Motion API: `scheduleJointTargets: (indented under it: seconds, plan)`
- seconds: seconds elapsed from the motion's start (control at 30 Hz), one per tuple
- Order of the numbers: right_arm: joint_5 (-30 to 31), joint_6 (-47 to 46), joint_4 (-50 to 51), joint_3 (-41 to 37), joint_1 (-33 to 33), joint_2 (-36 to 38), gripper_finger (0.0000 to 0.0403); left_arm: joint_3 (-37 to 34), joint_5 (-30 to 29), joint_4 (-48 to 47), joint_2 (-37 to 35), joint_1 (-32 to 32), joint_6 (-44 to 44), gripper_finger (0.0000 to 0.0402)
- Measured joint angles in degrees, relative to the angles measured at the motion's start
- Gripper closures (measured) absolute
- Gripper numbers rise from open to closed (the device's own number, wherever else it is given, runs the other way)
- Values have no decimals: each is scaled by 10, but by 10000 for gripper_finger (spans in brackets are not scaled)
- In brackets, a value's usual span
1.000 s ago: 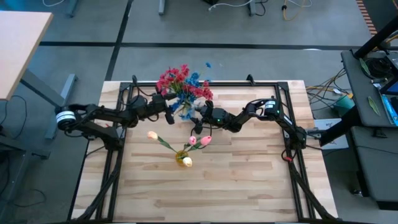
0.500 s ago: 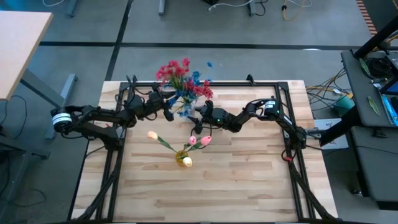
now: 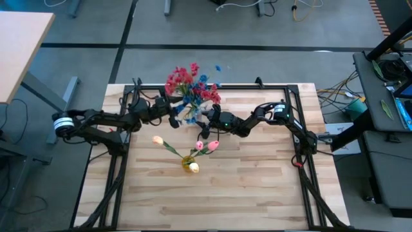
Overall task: Sort flowers into vase by color
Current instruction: Put the red flowers into the transparent vase
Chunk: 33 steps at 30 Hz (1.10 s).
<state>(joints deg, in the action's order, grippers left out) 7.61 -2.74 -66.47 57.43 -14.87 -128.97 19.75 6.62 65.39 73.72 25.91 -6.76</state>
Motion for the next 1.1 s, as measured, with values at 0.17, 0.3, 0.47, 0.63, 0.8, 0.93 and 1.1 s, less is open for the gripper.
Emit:
scheduleJointTargets:
  seconds: [0.17,0.3,0.47,0.63,0.8,0.93,1.1]
  plan:
    - [0,0,0,0,0,0,167,-8,0,-27,-18,0,1,243]
    - [0,0,0,0,0,0,167,-12,0,-60,-57,0,0,204]
    - [0,0,0,0,0,0,167,-12,-5,-136,-127,0,-9,181]
    - [0,0,0,0,0,0,167,-12,-49,-171,-184,1,-27,180]
    - [0,-2,0,0,0,0,166,8,-41,-186,-201,2,-32,206]
    - [0,-2,0,0,0,0,167,40,-14,-235,-182,2,-31,230]
    - [0,-2,0,0,0,0,166,77,-22,-245,-139,3,-32,243]
